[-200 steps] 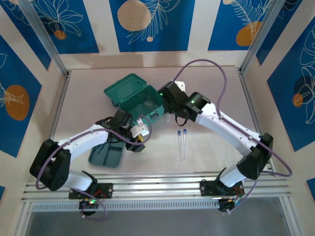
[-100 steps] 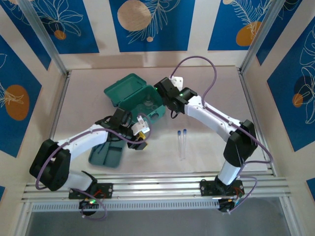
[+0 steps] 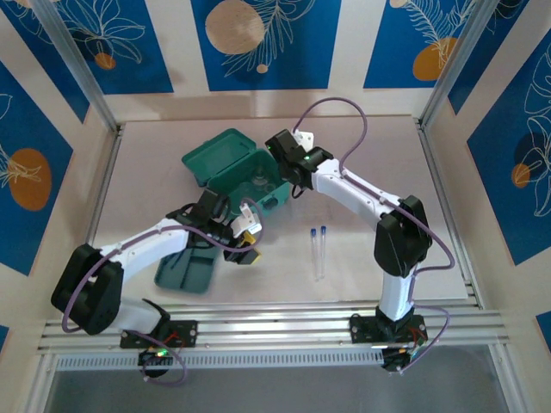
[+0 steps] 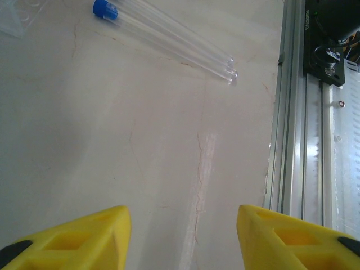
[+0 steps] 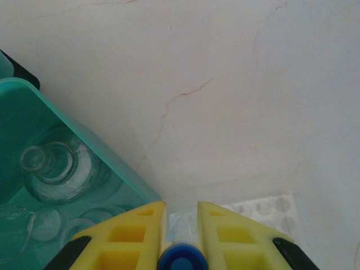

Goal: Organize the chemistry lab equipment

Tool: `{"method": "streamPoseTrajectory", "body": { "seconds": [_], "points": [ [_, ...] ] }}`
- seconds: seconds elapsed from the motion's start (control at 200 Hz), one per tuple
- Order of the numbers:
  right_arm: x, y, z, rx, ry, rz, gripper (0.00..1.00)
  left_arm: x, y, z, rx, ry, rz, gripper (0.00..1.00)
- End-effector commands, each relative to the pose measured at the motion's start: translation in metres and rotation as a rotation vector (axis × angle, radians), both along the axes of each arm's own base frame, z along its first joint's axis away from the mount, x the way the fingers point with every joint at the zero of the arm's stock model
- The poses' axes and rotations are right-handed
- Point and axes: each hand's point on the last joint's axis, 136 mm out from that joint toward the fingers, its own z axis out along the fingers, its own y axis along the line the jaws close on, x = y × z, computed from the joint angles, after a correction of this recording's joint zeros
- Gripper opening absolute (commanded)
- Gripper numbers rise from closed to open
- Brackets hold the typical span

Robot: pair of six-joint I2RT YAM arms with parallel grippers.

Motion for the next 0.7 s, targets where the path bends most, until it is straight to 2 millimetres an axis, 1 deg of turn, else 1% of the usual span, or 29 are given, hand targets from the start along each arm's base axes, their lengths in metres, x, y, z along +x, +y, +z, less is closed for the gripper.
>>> {"method": "streamPoseTrajectory", "body": {
  "seconds": [0.0, 0.205, 0.695],
  "points": [
    [0.004, 0.003, 0.006, 0.026, -0.013, -0.01, 0.13, -0.007, 0.002, 0.006, -0.029, 0.011, -0.021, 0.53],
    [0.004, -0.001, -0.003, 0.017, 0.006, -0.021, 0.13, -0.008, 0.002, 0.005, -0.03, 0.017, -0.023, 0.53],
    [-0.003, -0.017, -0.015, 0.009, 0.034, -0.051, 0.13, -0.008, 0.002, 0.005, -0.028, 0.014, -0.023, 0.54]
  ]
}}
